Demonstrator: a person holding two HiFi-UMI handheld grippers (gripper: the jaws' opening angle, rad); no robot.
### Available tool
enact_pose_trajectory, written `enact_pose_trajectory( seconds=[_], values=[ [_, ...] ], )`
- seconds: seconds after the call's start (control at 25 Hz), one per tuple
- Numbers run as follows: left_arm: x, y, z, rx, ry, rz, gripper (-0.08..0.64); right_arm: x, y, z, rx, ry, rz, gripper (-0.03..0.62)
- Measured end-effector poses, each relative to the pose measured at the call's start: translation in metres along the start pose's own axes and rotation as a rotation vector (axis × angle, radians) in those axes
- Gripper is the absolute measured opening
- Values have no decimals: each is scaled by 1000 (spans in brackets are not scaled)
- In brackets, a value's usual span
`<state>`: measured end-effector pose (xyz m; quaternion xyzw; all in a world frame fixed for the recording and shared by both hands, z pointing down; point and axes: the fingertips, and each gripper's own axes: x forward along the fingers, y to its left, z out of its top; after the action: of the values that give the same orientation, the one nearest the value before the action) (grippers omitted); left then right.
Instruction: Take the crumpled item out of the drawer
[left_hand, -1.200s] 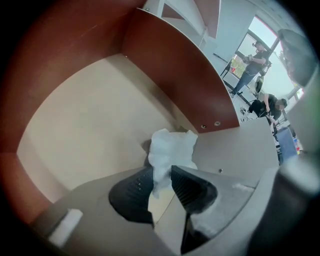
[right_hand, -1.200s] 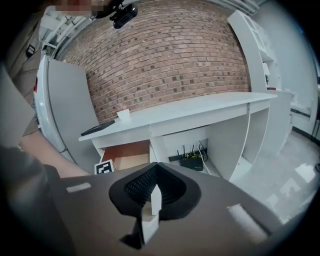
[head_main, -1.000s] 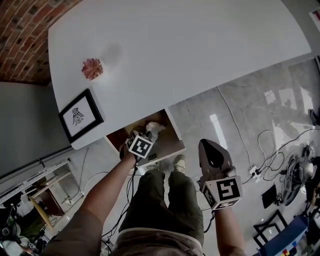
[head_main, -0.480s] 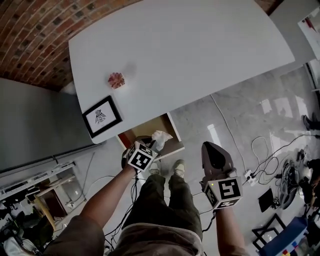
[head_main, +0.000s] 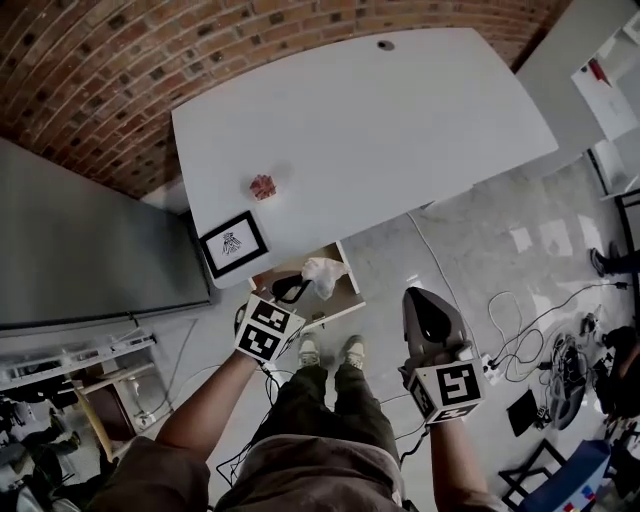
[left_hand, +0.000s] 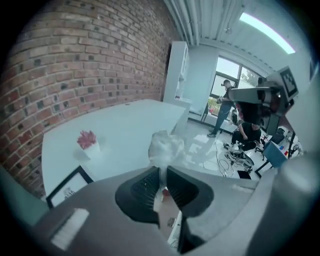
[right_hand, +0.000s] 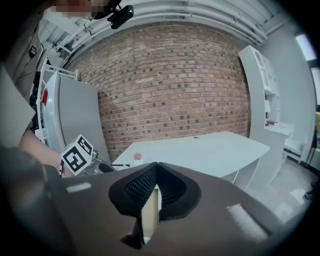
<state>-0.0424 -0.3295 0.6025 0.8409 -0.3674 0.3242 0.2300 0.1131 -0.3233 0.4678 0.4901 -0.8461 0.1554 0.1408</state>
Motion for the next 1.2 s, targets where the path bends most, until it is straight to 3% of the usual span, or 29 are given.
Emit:
enact_pose_trajectory(
  seconds=[0.28,0.56,0.72,0.84,1.2],
  values=[
    [-95,-5,90,31,-213,56,49,-37,22,67,-49,-84,6,28],
    [-175,-23,147,78,-388,89,49,-74,41,119,-89,-163,9,28],
    [-213,-34,163,91,-475,106,49,-93,53,137,-101,-149,3,28],
    [-237,-39,169,99,-529,123,49,-105,65,161,-118,-256,13,28],
    [-273,-36,178,99,-578,162,49,-117,80,180,-147,-301,16,26]
  ],
)
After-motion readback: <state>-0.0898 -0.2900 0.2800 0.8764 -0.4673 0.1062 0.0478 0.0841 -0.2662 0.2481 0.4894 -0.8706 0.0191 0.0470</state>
